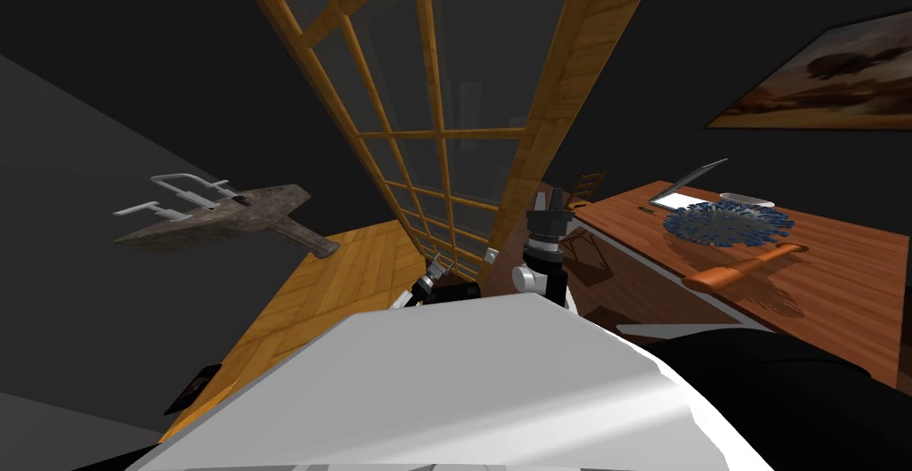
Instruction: Push the door open
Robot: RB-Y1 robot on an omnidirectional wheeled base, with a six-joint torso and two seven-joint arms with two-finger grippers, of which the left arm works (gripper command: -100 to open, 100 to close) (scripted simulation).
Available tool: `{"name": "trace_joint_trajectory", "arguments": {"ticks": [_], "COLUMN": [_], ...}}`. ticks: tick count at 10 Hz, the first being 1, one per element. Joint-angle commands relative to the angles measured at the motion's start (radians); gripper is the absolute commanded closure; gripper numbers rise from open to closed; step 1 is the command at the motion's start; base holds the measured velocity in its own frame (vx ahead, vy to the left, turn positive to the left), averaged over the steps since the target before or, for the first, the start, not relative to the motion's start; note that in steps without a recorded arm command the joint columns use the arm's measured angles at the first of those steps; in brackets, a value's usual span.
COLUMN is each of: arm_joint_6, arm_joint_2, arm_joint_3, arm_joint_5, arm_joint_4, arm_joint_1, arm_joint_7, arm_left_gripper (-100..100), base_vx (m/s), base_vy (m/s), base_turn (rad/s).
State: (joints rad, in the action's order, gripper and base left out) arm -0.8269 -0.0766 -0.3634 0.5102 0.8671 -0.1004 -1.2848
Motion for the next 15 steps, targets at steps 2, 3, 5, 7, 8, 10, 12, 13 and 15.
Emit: {"name": "trace_joint_trajectory", "arguments": {"ticks": [2,3,5,7,8,10,12,13,15], "arm_joint_6": [-0.004,-0.004,-0.005,-0.006,-0.006,-0.006,-0.007,-0.007,-0.008], "arm_joint_2": [-0.005,-0.005,-0.007,-0.01,-0.01,-0.01,-0.012,-0.012,-0.013], "arm_joint_3": [0.0,0.0,-0.001,-0.001,-0.001,-0.001,-0.002,-0.002,-0.002], "arm_joint_5": [0.009,0.009,0.014,0.019,0.019,0.019,0.023,0.023,0.028], "arm_joint_4": [-0.001,-0.001,0.0,0.0,0.0,0.0,0.001,0.001,0.001], "arm_joint_1": [-0.001,-0.001,-0.001,-0.002,-0.002,-0.002,-0.002,-0.002,-0.003], "arm_joint_7": [0.005,0.005,0.008,0.01,0.01,0.01,0.013,0.013,0.016], "arm_left_gripper": [-100,-100,-100,-100,-100,-100,-100,-100,-100], "base_vx": [0.023,0.036,0.008,0.012,0.006,-0.001,0.014,0.006,0.004], "base_vy": [-0.02,-0.013,-0.012,0.001,0.0,0.002,-0.011,-0.017,-0.008], "base_turn": [0.035,-0.018,0.031,-0.019,-0.007,0.044,0.002,0.022,0.009]}}
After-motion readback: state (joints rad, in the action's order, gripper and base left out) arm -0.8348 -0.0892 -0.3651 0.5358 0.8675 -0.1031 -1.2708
